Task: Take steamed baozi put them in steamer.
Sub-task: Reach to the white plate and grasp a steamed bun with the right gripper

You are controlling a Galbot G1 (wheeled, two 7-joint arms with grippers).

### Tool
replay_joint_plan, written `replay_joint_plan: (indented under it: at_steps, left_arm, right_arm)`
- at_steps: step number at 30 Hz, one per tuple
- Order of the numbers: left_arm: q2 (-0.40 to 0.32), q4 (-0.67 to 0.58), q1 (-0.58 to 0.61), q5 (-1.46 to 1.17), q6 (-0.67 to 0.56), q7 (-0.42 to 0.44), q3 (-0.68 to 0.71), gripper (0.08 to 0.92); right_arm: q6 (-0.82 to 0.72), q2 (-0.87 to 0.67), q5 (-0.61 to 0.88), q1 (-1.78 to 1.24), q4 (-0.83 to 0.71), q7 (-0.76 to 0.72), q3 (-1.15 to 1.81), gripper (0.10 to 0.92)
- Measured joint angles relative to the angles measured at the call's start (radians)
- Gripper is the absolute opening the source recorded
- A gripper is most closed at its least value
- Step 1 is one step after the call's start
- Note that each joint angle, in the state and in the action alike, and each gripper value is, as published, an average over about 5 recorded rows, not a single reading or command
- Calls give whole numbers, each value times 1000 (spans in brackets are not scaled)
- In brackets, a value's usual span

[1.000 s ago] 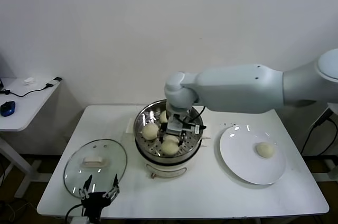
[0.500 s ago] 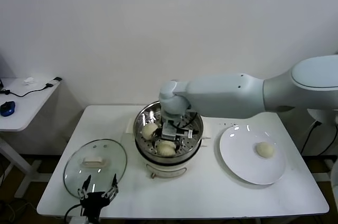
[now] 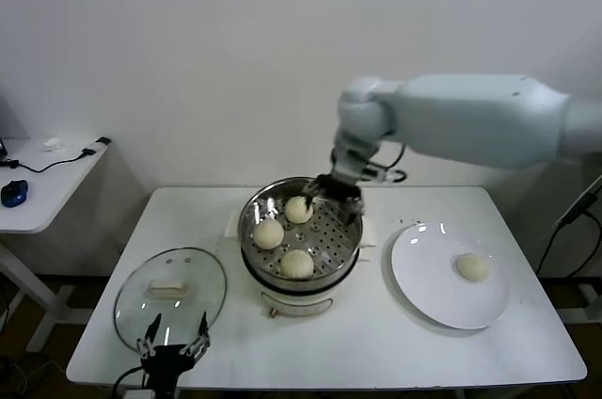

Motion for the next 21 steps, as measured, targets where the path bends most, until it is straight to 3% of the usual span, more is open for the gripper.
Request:
replay_joint_plan:
  at_steps: [12, 21]
  left_arm:
    - [2, 5, -9, 1, -3, -1, 3, 823]
    - [-3, 20, -15, 2, -2, 0, -7, 823]
  right_arm:
    - [-224, -362, 6, -31, -48, -31, -66, 823]
    - [-335, -478, -100, -335, -154, -12, 161, 823]
